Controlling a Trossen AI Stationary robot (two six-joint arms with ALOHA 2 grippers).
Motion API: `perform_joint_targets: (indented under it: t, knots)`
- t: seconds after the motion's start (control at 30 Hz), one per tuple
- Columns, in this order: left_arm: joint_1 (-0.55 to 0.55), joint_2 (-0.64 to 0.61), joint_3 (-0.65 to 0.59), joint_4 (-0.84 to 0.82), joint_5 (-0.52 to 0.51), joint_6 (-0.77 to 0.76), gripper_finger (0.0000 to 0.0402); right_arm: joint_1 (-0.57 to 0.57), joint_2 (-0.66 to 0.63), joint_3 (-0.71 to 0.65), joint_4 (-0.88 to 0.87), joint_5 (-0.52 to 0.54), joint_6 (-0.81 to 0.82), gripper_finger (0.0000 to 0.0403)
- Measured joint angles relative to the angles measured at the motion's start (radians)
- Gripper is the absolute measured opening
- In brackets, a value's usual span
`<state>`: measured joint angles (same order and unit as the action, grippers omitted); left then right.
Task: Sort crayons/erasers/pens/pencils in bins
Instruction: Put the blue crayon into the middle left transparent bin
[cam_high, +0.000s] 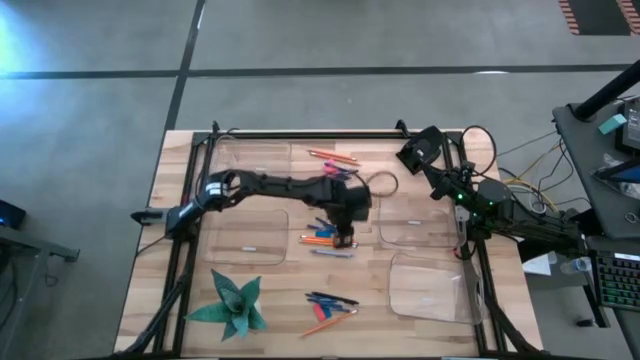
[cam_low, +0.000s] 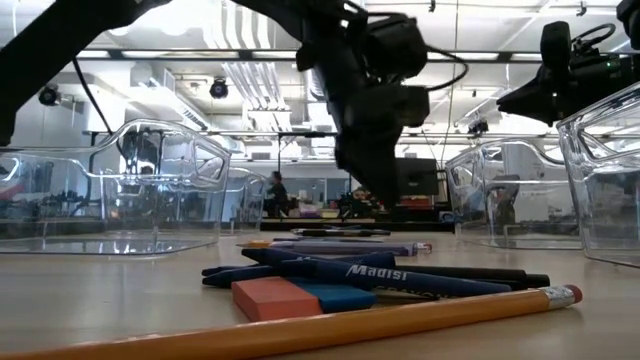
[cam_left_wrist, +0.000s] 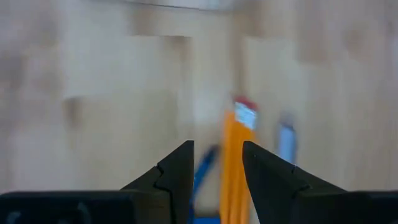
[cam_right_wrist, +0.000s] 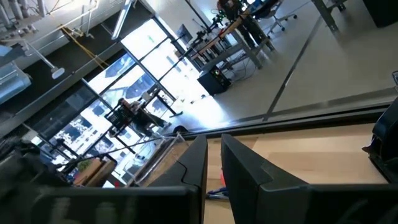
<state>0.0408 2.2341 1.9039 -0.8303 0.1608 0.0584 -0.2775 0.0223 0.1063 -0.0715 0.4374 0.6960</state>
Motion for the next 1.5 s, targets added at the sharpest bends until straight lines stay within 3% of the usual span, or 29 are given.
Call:
perform_joint_targets:
  t: [0.1, 0.23, 0.3, 0.63, 1.03, 1.5]
  knots:
    - [-0.016, 0.000, 0.000, -0.012, -0.008, 0.049, 0.0123, 0.000, 0.000, 0.000, 0.000, 0.000, 0.000, 0.0038]
    - [-0.008, 0.000, -0.012, -0.043, -0.019, -0.018, 0.0123, 0.000, 0.000, 0.000, 0.000, 0.000, 0.000, 0.0038]
    - [-0.008, 0.000, -0.034, -0.040, -0.043, 0.036, 0.0123, 0.000, 0.000, 0.000, 0.000, 0.000, 0.000, 0.0038]
    - [-0.001, 0.001, -0.142, 0.124, -0.058, 0.208, 0.0123, 0.000, 0.000, 0.000, 0.000, 0.001, 0.000, 0.0038]
    - [0.006, 0.000, -0.197, 0.181, -0.082, 0.205, 0.0122, 0.000, 0.000, 0.000, -0.001, 0.001, 0.000, 0.0038]
    - [0.006, 0.000, -0.210, 0.224, -0.089, 0.155, 0.0011, 0.000, 0.000, 0.000, -0.001, 0.001, 0.000, 0.0038]
